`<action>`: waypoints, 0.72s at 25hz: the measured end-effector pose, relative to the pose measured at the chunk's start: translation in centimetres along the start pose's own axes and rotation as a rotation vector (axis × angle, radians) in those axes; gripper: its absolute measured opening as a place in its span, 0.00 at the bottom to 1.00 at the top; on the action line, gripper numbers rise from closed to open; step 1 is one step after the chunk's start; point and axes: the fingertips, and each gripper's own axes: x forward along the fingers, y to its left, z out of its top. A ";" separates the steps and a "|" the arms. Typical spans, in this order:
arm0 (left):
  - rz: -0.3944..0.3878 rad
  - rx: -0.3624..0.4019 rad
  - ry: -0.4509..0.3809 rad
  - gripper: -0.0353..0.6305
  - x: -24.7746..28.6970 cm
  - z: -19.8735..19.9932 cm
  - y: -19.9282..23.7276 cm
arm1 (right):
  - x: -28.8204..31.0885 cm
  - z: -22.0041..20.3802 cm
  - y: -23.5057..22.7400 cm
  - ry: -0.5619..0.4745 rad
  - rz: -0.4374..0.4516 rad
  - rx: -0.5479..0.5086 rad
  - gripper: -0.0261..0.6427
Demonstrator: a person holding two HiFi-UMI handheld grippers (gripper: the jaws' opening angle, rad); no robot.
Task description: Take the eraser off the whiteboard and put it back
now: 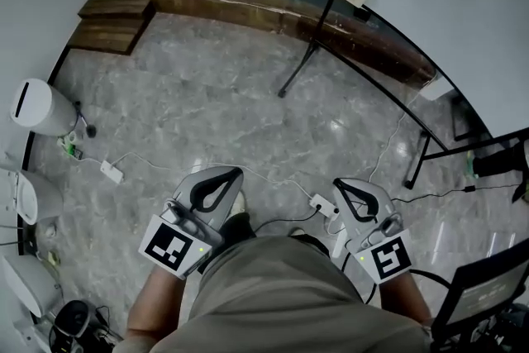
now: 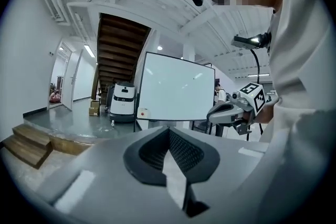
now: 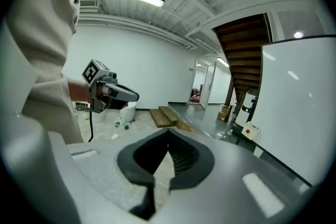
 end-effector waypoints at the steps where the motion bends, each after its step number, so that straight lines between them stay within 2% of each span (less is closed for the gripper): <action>1: -0.016 -0.007 0.000 0.06 -0.4 0.1 1.3 | 1.5 0.9 0.4 0.005 -0.001 -0.006 0.04; 5: -0.050 -0.026 0.029 0.06 -1.6 -0.3 6.5 | 6.8 3.5 1.9 0.022 -0.001 -0.029 0.04; 9: -0.055 0.002 0.048 0.06 -1.0 -0.5 11.1 | 9.9 5.0 2.0 0.026 -0.015 -0.050 0.04; 14: -0.051 -0.033 0.046 0.06 0.1 -0.5 13.5 | 11.2 5.6 1.1 0.047 -0.071 -0.023 0.04; 18: -0.088 -0.017 0.060 0.06 5.4 0.1 14.7 | 12.7 4.5 -2.8 0.055 -0.093 0.004 0.04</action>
